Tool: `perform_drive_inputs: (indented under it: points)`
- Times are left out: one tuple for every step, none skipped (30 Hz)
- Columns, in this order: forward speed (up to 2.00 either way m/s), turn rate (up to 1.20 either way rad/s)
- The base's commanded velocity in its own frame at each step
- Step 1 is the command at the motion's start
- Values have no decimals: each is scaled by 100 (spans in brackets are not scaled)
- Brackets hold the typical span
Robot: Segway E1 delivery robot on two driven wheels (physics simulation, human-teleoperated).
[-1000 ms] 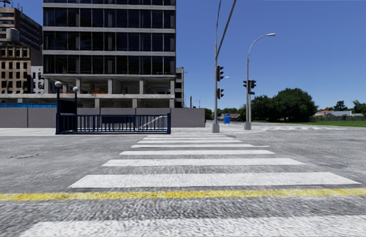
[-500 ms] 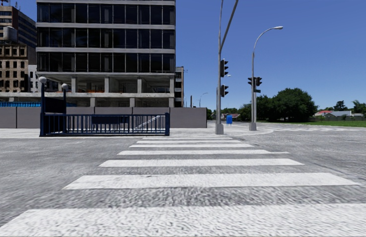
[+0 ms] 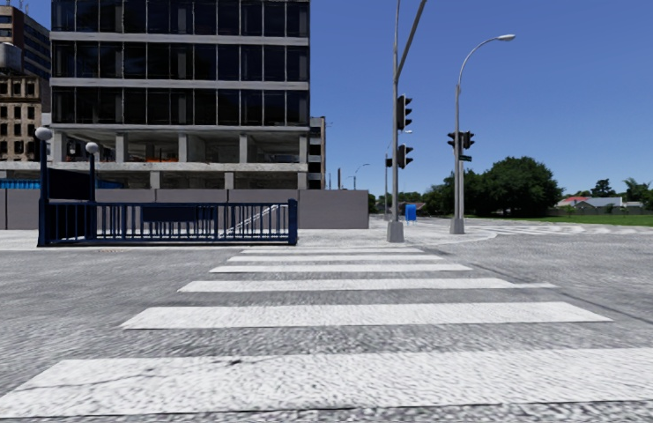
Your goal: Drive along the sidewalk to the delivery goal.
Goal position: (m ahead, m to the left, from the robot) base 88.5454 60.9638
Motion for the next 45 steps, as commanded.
perform_drive_inputs:
  points:
    - [138, -20]
    - [138, -20]
    - [138, -20]
    - [139, -20]
    - [140, -20]
    - [144, -21]
    - [144, -21]
    - [146, -21]
    - [150, -22]
    - [151, -22]
    - [151, -22]
    - [152, -22]
    - [152, -22]
    - [153, -22]
    - [153, -22]
    - [153, -22]
    - [154, -22]
    - [154, -22]
    - [154, -22]
    - [154, -22]
    - [154, -22]
    - [154, -22]
    - [154, -22]
    - [154, -22]
    - [154, -22]
    - [154, -22]
    - [154, -22]
    - [154, -22]
    - [154, -22]
    - [154, -22]
    - [154, -22]
    - [154, -22]
    - [154, -22]
    - [154, -22]
    - [154, -22]
    - [154, -22]
    - [154, -22]
    - [154, -22]
    - [154, -22]
    - [154, -22]
    - [154, -22]
    - [154, -22]
    - [154, -22]
    - [154, -22]
    - [154, -22]
